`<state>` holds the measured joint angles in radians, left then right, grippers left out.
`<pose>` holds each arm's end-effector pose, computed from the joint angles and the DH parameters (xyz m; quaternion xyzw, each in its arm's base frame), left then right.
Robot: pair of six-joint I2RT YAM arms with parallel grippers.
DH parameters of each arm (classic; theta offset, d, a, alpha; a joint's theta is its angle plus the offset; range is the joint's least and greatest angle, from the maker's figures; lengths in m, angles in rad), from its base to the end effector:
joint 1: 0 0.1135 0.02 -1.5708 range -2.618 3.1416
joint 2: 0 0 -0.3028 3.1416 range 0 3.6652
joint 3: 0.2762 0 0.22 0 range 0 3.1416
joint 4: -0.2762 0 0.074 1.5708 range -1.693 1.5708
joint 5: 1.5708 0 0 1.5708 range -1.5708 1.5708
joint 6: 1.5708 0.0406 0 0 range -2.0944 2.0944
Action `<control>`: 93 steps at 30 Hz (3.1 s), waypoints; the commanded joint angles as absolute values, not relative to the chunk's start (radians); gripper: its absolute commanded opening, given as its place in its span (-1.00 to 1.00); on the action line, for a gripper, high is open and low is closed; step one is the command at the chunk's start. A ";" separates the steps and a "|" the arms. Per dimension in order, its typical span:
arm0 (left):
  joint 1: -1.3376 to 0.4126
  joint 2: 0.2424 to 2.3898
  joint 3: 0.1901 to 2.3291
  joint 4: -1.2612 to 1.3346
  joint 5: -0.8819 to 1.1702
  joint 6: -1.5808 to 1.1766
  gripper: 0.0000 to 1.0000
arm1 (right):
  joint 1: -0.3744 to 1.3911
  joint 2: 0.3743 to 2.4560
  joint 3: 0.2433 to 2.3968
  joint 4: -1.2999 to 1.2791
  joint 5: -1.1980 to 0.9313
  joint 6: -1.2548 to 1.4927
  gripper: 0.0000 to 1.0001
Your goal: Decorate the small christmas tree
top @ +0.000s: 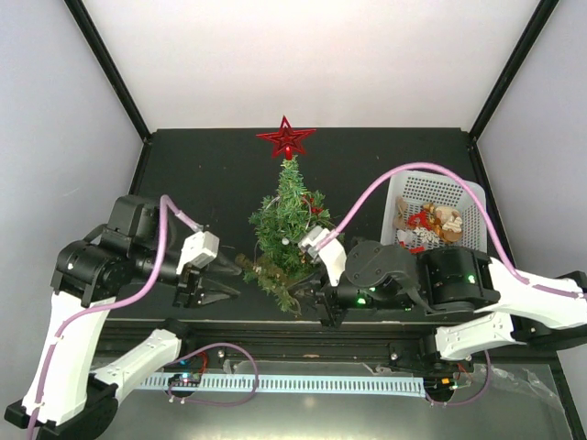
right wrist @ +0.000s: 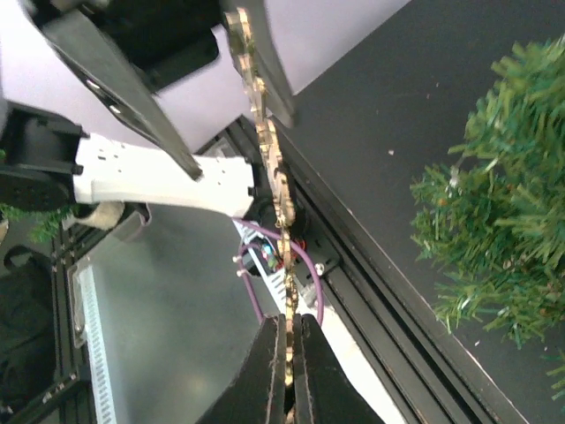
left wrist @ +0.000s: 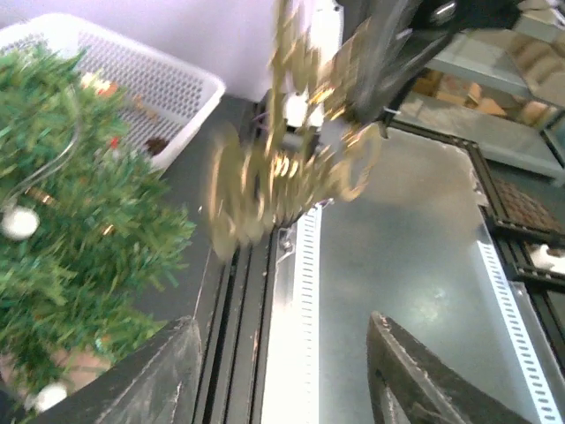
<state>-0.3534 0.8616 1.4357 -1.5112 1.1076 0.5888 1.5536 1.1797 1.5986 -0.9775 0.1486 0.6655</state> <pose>0.0086 -0.0419 0.4344 0.5128 0.6458 -0.4652 0.3219 0.0089 0.1702 0.4738 -0.3422 0.8031 0.4040 0.2733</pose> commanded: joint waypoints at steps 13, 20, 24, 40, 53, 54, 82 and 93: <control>-0.319 0.844 1.396 -1.349 0.774 0.497 0.23 | 1.557 1.655 2.303 -1.483 0.450 0.805 -0.98; -0.317 0.844 1.381 -1.326 0.756 0.465 0.20 | 1.532 1.638 2.222 -1.516 0.562 0.904 -0.98; -0.317 0.842 1.366 -1.311 0.725 0.455 0.21 | 1.502 1.612 2.188 -1.499 0.604 0.915 -0.98; -0.317 0.803 1.289 -1.323 0.740 0.456 0.19 | 1.405 1.605 2.072 -1.429 0.563 0.880 -0.98; -0.318 0.794 1.283 -1.318 0.736 0.459 0.18 | 1.377 1.628 2.061 -1.390 0.539 0.874 -0.98; -0.317 0.793 1.283 -1.318 0.736 0.457 0.18 | 1.376 1.632 2.064 -1.390 0.540 0.872 -0.98; -0.321 0.804 1.268 -1.305 0.734 0.458 0.17 | 1.361 1.642 1.999 -1.345 0.479 0.862 -0.98; -0.321 0.802 1.267 -1.304 0.732 0.460 0.17 | 1.357 1.625 1.935 -1.331 0.472 0.882 -0.98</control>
<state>-0.3218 0.7998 1.2675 -1.3266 0.7361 0.4675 1.3659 1.6352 1.9537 -1.3441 0.4686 0.8631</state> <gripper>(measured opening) 0.585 0.019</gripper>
